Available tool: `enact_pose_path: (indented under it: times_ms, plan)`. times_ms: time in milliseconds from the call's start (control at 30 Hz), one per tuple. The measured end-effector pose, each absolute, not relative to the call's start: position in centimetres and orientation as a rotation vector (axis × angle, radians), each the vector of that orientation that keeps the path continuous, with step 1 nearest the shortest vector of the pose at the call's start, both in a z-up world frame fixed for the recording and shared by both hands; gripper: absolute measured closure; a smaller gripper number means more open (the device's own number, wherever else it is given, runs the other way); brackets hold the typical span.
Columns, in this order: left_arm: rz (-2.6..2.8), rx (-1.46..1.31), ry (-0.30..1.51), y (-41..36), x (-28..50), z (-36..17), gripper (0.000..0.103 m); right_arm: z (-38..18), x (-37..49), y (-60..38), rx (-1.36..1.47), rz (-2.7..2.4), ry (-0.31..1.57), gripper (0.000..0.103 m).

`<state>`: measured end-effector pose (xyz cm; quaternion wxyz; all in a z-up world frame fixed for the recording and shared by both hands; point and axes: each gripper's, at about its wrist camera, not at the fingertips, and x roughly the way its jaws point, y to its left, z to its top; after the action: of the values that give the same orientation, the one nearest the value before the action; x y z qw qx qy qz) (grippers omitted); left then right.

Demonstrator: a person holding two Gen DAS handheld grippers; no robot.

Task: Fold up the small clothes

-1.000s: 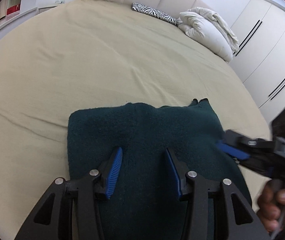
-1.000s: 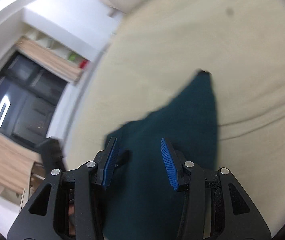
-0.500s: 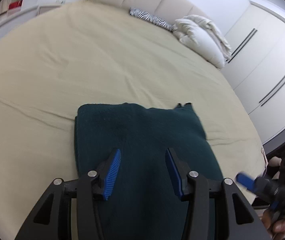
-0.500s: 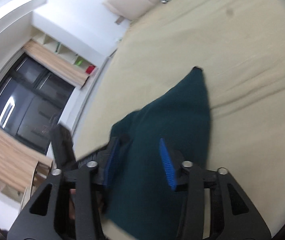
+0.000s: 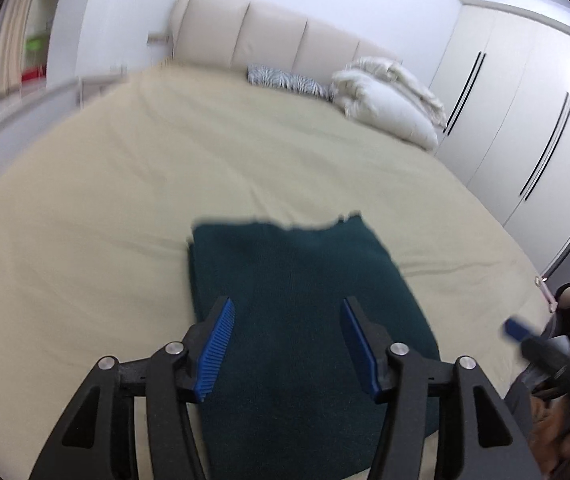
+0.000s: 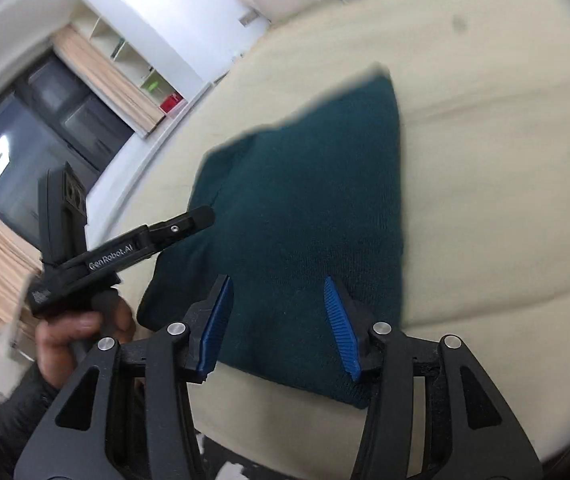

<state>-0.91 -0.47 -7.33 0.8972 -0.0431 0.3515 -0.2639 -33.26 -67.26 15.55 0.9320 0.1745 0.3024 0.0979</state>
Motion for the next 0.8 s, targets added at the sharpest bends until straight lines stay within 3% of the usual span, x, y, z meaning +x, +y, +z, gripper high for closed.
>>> enact_pose_path:
  times_ms: [33, 100, 200, 233, 300, 433, 633, 700, 800]
  plan:
    - [-0.509, -0.059, 0.657, 0.1, -2.0, -5.6, 0.028, 15.5, -33.3, -67.3, 0.357, 0.2, 0.619, 0.053]
    - [-0.438, -0.027, 0.518, 1.0, -3.8, -2.5, 0.001, 19.3, -35.2, -66.4, 0.27, 0.141, 0.492, 0.029]
    - [-0.334, 0.023, 0.329, 2.2, -6.2, 1.2, 0.0, 24.4, -37.2, -65.5, 0.142, 0.034, 0.25, 0.002]
    - [-0.277, 0.054, 0.285, 2.8, -6.7, 2.7, 0.0, 25.6, -37.9, -65.3, 0.111, 0.0, 0.182, 0.0]
    - [-0.19, 0.083, 0.227, 3.4, -7.5, 4.7, 0.0, 28.1, -38.9, -64.7, 0.047, -0.085, 0.063, 0.0]
    - [-0.064, 0.063, 0.053, 5.0, -10.2, 8.5, 0.0, 31.5, -38.8, -64.6, 0.049, -0.154, 0.026, 0.0]
    - [0.103, 0.13, 0.031, 5.5, -11.5, 10.9, 0.0, 34.3, -39.3, -66.1, 0.167, -0.123, -0.032, 0.0]
    - [0.126, 0.153, 0.034, 5.1, -11.4, 10.4, 0.0, 33.7, -38.4, -65.8, 0.148, -0.109, 0.006, 0.0]
    - [0.095, 0.151, 0.179, 4.4, -9.0, 8.3, 0.0, 31.1, -35.7, -65.8, 0.208, -0.048, 0.201, 0.0]
